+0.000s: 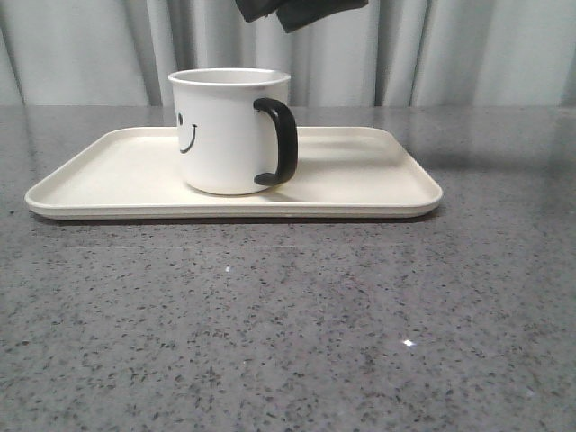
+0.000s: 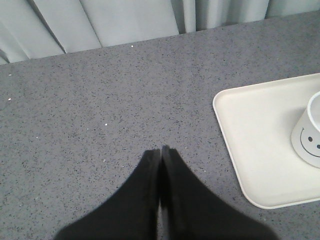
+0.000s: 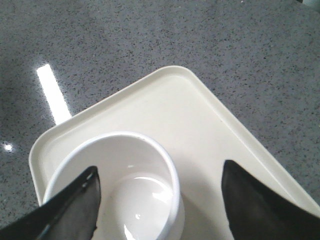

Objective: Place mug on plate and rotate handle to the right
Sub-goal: 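Lower the right gripper into the mug and grip its rim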

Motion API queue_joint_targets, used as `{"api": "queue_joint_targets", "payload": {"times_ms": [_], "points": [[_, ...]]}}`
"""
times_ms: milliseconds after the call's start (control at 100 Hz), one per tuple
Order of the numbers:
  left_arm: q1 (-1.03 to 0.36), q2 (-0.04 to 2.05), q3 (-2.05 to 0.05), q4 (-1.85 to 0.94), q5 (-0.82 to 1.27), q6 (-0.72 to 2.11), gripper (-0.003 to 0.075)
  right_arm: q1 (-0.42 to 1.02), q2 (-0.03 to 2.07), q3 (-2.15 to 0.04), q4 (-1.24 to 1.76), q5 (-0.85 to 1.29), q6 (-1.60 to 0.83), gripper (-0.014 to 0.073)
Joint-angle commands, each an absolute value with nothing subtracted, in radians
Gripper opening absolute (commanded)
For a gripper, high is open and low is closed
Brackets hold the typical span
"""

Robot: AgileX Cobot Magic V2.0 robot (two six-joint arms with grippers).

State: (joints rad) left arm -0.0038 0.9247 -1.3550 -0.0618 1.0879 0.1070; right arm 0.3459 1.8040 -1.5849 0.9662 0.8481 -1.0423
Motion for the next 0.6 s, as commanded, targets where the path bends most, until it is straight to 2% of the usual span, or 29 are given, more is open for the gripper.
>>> {"api": "queue_joint_targets", "payload": {"times_ms": [0, 590], "points": [[-0.002, 0.916, -1.378, -0.068, 1.034, 0.097, -0.002, 0.347, 1.766, -1.62, 0.992, 0.822, -1.048, 0.0515], [-0.002, 0.916, -1.378, -0.068, 1.049, 0.097, -0.002, 0.348, 1.8, -1.62, 0.973, 0.85, -1.048, 0.0515]]}}
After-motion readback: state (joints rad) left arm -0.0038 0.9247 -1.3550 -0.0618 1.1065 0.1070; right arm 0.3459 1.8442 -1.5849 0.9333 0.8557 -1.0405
